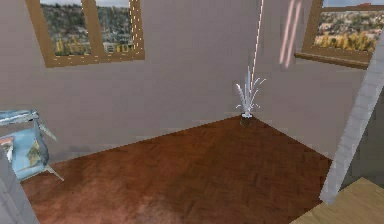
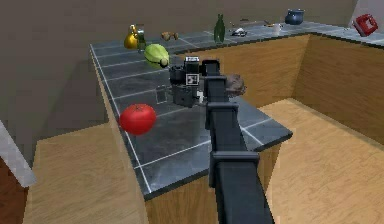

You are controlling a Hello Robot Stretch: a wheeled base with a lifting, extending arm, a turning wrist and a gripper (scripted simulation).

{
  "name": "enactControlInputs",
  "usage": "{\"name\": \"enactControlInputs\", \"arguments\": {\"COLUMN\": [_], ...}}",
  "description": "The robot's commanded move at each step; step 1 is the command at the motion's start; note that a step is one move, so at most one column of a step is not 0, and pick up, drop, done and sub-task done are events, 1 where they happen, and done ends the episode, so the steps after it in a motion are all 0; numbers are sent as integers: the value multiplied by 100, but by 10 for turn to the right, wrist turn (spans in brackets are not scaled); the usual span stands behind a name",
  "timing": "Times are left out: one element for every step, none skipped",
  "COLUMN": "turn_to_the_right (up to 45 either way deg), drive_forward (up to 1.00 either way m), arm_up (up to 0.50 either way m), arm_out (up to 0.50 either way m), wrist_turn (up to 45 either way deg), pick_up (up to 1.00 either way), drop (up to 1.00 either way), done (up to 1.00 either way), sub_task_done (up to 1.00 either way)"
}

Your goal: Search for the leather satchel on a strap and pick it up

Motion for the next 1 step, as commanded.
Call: {"name": "enactControlInputs", "arguments": {"turn_to_the_right": [0], "drive_forward": [0], "arm_up": [0], "arm_out": [0], "wrist_turn": [0], "pick_up": [0], "drop": [0], "done": [100], "sub_task_done": [0]}}
